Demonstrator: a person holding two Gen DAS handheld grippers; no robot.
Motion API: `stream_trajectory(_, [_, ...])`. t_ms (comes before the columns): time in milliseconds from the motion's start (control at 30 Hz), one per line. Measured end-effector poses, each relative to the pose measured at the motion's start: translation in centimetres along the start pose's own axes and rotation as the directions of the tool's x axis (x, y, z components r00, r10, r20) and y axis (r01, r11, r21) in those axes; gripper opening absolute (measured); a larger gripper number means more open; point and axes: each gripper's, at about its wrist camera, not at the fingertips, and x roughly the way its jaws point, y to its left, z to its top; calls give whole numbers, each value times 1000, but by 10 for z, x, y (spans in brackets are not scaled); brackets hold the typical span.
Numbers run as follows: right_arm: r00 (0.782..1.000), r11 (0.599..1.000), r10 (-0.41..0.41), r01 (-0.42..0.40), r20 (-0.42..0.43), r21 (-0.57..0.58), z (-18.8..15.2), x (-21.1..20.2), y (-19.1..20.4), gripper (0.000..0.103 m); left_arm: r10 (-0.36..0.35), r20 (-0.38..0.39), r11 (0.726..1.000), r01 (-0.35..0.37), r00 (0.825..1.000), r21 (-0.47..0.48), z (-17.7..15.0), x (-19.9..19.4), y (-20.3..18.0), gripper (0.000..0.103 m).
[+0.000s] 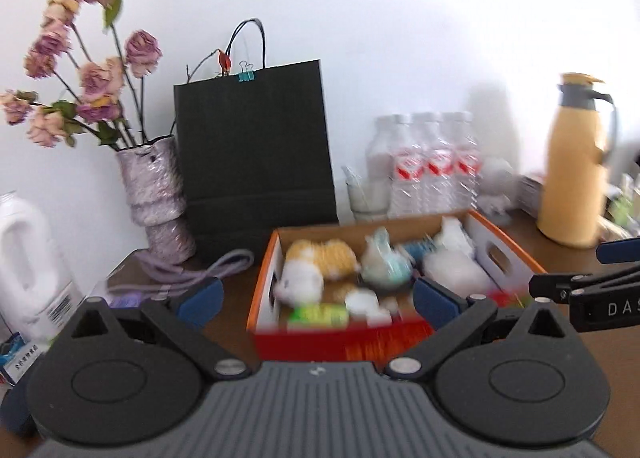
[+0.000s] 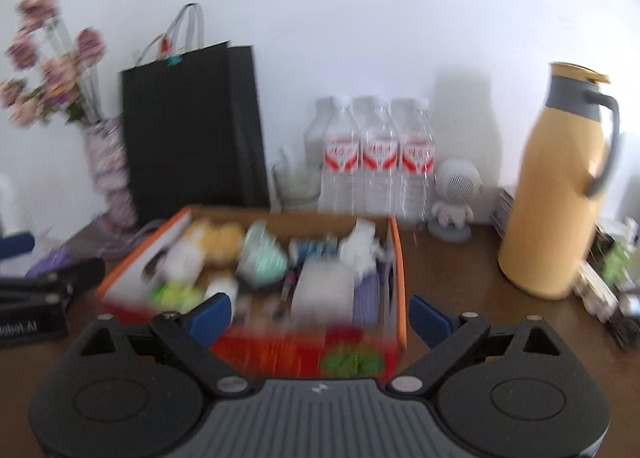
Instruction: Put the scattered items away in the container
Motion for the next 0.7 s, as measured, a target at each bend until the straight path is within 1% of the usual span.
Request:
stream_trajectory(67, [1000,1000,-5,5,-1,14,-32,-31,3,96,-6,9,1000,6,1000,-1,-28,-35,-6,103])
stream_trajectory(133, [1000,1000,-23,23,8,19,-67,-62,6,97,1,-25,999,-2,1000,-32,-58,-65,-11,103])
stream_trajectory(200, [999,999,-29,28,27,44,-105,-90,6,98,-13,-76,998,8,997,-59,-87,-90,-10,103])
stream_trajectory(267, [1000,996,-13,12,13,87,-140,-108,2,98,-10,-109,998,4,994,-61,-109,-109,-5,103])
stream_trajectory(333, [1000,993,-10,10,-4,119,-163,-122,-1,98,3,-124,998,-11,992,-69,-125,-124,0,103])
stream_trajectory(400, [1000,993,-14,14,-2,118,-173,-130,0,98,-10,-146,996,-2,989,-85,-134,-129,4,103])
stream_trajectory(467, [1000,995,-13,13,2,100,-172,-132,5,98,-12,-179,994,-7,984,-106,-137,-124,5,103])
stream_trajectory(533, [1000,997,-3,2,5,73,-169,-129,12,98,-25,-177,993,4,984,-121,-135,-116,6,103])
stream_trajectory(600, [1000,1000,-6,7,-16,20,-164,-117,20,98,-44,-177,991,21,983,-131,-130,-100,7,103])
stream_trajectory(700, [995,998,-49,45,-86,-39,-153,-82,32,98,-61,-223,987,25,973,-160,-123,-66,7,103])
